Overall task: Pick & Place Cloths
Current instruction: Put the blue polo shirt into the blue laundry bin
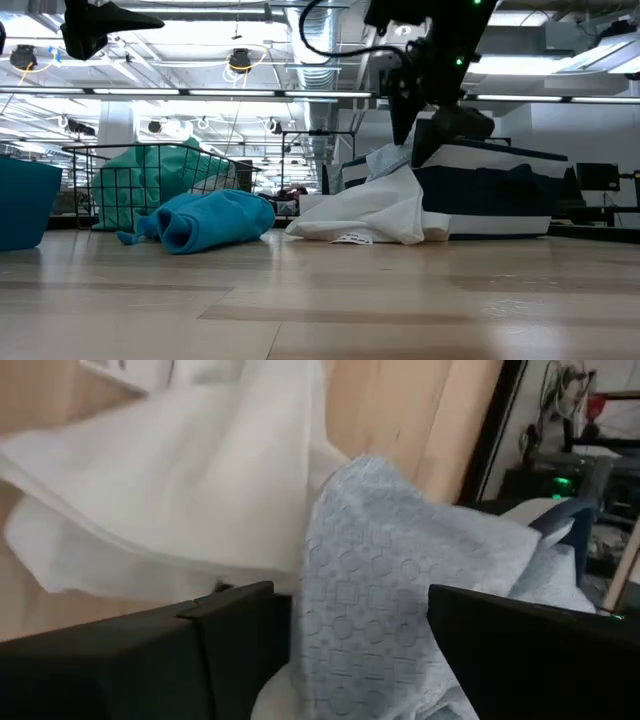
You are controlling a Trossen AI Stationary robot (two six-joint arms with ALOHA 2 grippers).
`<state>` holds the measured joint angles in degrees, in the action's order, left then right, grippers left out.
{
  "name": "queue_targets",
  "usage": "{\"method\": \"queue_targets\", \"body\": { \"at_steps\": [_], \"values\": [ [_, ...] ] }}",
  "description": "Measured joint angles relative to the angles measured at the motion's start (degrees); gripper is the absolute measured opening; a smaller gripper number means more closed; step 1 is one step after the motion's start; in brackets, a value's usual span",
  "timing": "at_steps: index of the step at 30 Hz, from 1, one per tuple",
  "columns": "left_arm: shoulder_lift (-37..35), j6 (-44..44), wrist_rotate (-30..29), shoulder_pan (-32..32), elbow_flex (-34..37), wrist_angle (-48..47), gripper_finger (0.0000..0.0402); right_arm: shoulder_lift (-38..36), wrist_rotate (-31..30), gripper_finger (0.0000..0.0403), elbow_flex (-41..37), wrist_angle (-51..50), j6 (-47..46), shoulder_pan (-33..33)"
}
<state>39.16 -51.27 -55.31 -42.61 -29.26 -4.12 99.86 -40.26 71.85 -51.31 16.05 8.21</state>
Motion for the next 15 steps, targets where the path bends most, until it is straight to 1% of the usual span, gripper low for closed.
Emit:
{"method": "queue_targets", "body": {
  "at_steps": [4,6,7,9,13,14,15],
  "values": [
    [0.0,-0.1,0.2,0.0,0.0,0.1,0.0301,2.9,-4.6,0.0256,0.0,-0.5,-0.5,-0.7],
    [0.0,-0.1,0.1,0.0,0.0,0.1,0.0301,3.4,-6.4,0.0237,0.1,-0.3,-1.5,-1.0],
    [0.0,-0.1,0.2,0.0,0.0,0.1,0.0301,3.5,-6.5,0.0219,0.1,-0.2,-2.1,-1.2],
    [0.0,-0.2,0.1,0.0,0.0,0.2,0.0301,3.0,-6.4,0.0169,0.1,-0.1,-3.4,-1.3],
    [0.0,-0.1,0.1,0.0,0.0,0.1,0.0301,0.2,-4.8,0.0034,0.1,-0.5,-6.5,-1.7],
    [0.0,-0.1,0.1,0.0,0.0,0.1,0.0301,-0.9,-3.9,0.0018,0.1,-0.5,-8.0,-2.0],
    [0.0,-0.1,0.1,0.0,0.0,0.1,0.0301,-2.0,-3.6,0.0015,0.1,-0.5,-10.0,-2.6]
  ]
}}
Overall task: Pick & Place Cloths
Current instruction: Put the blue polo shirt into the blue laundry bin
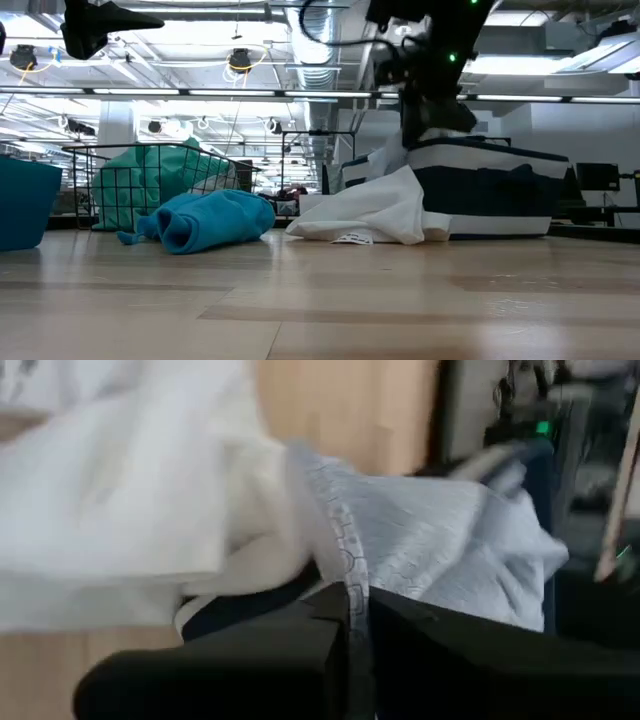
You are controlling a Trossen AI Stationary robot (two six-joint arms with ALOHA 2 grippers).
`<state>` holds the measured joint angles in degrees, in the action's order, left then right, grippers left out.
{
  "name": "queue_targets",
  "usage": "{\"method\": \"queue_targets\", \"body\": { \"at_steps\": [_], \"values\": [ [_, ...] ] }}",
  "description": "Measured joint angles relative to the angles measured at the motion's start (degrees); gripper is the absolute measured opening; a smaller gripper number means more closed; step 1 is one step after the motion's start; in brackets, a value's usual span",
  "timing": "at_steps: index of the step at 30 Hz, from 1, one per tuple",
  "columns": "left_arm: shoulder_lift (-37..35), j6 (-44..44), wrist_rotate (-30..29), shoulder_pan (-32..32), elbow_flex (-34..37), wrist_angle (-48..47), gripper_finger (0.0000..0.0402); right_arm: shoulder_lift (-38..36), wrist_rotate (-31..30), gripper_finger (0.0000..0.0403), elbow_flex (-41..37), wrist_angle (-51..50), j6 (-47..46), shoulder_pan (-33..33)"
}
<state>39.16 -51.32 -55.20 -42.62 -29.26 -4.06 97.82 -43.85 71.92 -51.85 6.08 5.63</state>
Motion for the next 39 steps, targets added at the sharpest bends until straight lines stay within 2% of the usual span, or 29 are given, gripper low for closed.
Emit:
{"method": "queue_targets", "body": {
  "at_steps": [7,13,16,18,25,29,32,36,39],
  "values": [
    [0.0,0.0,0.0,0.0,0.0,-0.1,0.0301,-8.9,-2.9,0.0006,0.0,-3.7,-15.1,-5.8],
    [0.0,0.1,-0.1,0.0,0.0,-0.1,0.0301,-12.9,-2.4,0.0003,0.0,-12.1,-29.6,-16.5],
    [0.0,0.1,-0.1,0.0,0.0,-0.1,0.0301,-11.9,1.3,0.0002,-0.1,-15.2,-34.1,-22.8],
    [0.0,0.1,-0.1,0.0,0.0,0.0,0.0301,-10.6,4.3,0.0002,-1.0,-13.2,-34.5,-26.2],
    [0.0,-0.1,-0.1,0.0,0.0,0.1,0.0301,-2.1,21.7,0.0001,-9.3,3.1,-31.4,-35.2],
    [0.0,-0.1,-0.1,0.0,0.0,0.2,0.0301,3.9,24.1,0.0001,-10.9,5.0,-31.8,-38.7],
    [0.0,-0.1,-0.1,0.0,0.0,0.2,0.0301,6.5,22.7,0.0002,-10.8,4.5,-30.6,-39.1],
    [0.0,-0.1,-0.1,0.0,0.0,0.2,0.0301,5.4,21.9,0.0013,-10.6,4.2,-28.7,-38.6],
    [0.0,0.0,-0.1,0.0,0.0,0.2,0.0301,1.2,23.5,0.0038,-9.4,2.7,-26.6,-38.5]
  ]
}}
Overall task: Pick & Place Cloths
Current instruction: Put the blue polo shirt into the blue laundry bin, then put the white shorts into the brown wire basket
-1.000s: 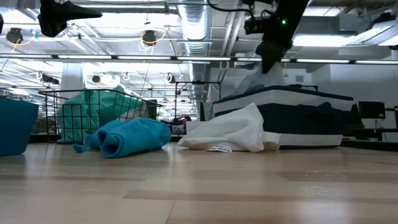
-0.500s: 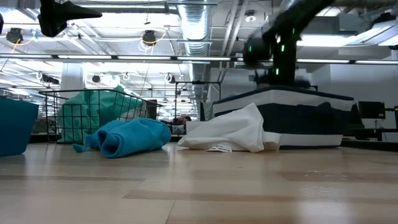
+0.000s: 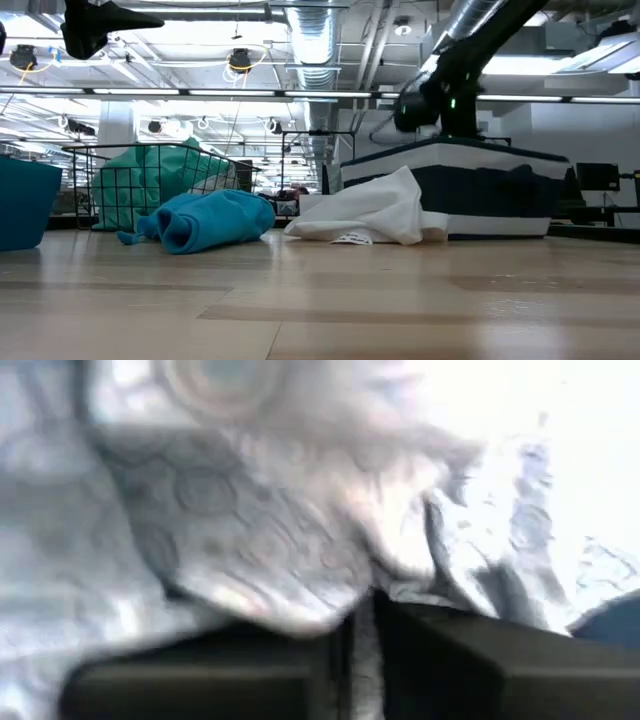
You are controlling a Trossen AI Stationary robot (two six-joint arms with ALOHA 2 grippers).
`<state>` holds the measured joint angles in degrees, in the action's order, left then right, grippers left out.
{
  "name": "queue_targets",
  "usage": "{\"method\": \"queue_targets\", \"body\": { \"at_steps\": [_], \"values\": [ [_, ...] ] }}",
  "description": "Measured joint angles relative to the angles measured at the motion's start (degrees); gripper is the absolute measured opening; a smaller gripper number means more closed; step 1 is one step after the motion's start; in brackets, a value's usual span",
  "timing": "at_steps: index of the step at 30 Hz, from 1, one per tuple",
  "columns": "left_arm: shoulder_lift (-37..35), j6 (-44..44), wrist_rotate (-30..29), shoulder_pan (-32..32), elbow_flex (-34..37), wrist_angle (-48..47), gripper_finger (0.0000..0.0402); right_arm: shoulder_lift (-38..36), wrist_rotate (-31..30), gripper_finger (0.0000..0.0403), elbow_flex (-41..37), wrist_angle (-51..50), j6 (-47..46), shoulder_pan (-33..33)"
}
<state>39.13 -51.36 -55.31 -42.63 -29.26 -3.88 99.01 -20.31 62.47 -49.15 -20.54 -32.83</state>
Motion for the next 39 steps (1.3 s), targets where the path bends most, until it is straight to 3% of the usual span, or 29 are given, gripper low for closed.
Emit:
{"method": "queue_targets", "body": {
  "at_steps": [14,20,28,34,39],
  "values": [
    [0.0,0.1,0.0,0.0,0.0,-0.3,0.0301,-26.1,1.9,0.0235,2.7,-0.5,0.9,1.9],
    [0.0,0.4,0.0,0.0,0.0,-0.3,0.0301,-33.2,8.0,0.0255,2.7,3.4,1.1,9.8],
    [0.0,2.1,0.5,0.0,0.0,-0.2,0.0301,-30.4,8.4,0.0241,2.8,4.7,-14.2,30.4],
    [0.0,3.1,1.7,0.0,0.0,-0.2,0.0301,-22.0,4.5,0.0239,2.8,4.7,-33.8,44.2],
    [0.0,3.1,1.7,0.0,0.0,-0.2,0.0301,-12.7,0.7,0.024,2.8,4.1,-46.1,50.0]
  ]
}}
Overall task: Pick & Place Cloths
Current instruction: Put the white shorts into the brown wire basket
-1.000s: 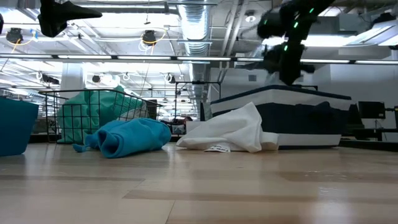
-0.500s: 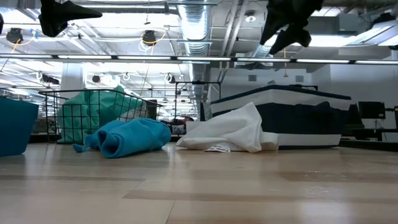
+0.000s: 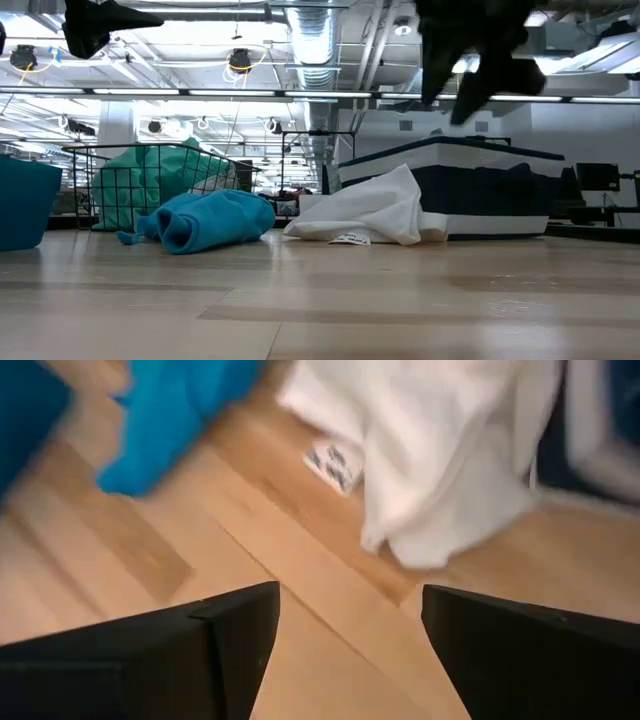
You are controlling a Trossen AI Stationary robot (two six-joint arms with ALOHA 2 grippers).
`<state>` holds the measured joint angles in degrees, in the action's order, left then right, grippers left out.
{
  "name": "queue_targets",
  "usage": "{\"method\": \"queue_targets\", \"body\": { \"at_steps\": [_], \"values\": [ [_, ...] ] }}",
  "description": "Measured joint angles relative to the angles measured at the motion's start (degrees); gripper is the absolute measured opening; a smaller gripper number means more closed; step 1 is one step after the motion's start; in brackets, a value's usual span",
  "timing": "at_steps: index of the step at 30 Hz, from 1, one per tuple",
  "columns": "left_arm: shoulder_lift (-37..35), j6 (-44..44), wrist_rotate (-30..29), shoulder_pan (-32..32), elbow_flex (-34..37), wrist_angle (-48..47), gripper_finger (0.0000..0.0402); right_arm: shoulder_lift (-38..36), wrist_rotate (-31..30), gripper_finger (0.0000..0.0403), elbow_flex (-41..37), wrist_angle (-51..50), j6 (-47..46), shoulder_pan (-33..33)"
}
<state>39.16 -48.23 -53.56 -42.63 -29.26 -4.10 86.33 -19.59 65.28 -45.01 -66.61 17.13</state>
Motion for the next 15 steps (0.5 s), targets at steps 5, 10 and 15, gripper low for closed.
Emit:
{"method": "queue_targets", "body": {
  "at_steps": [5,10,15],
  "values": [
    [0.0,0.0,0.0,0.0,0.0,0.0,0.0301,8.5,-2.5,0.024,0.0,0.2,-6.1,0.1],
    [0.0,0.0,0.0,0.0,0.0,0.0,0.0301,13.7,-4.4,0.024,0.0,2.6,-6.8,-1.8],
    [0.0,0.0,0.0,0.0,0.0,0.0,0.0301,16.5,-7.3,0.024,0.0,4.7,-3.8,-4.3]
  ]
}}
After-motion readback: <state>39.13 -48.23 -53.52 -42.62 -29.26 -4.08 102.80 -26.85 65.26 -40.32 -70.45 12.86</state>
